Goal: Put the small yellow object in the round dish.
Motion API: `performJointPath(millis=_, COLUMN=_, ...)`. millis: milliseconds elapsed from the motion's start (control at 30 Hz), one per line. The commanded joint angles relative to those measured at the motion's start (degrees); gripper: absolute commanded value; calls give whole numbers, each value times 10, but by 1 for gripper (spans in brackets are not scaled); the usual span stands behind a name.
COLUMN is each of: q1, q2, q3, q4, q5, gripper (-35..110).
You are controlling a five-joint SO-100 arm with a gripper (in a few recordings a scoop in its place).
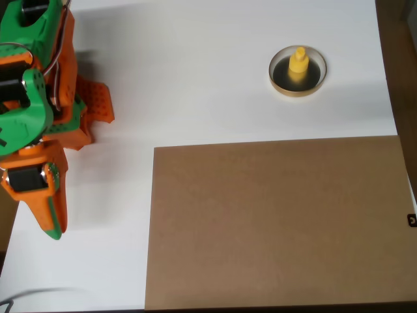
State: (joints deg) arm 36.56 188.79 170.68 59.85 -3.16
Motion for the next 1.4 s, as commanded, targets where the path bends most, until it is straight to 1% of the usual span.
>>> performJointPath(millis=0, q1=8, q2=18, q3=-5, q4=5, q5=-4, gripper=1)
performJointPath(millis=1367, q1=24, q2=18, q3=-5, q4=5, q5=11, gripper=0)
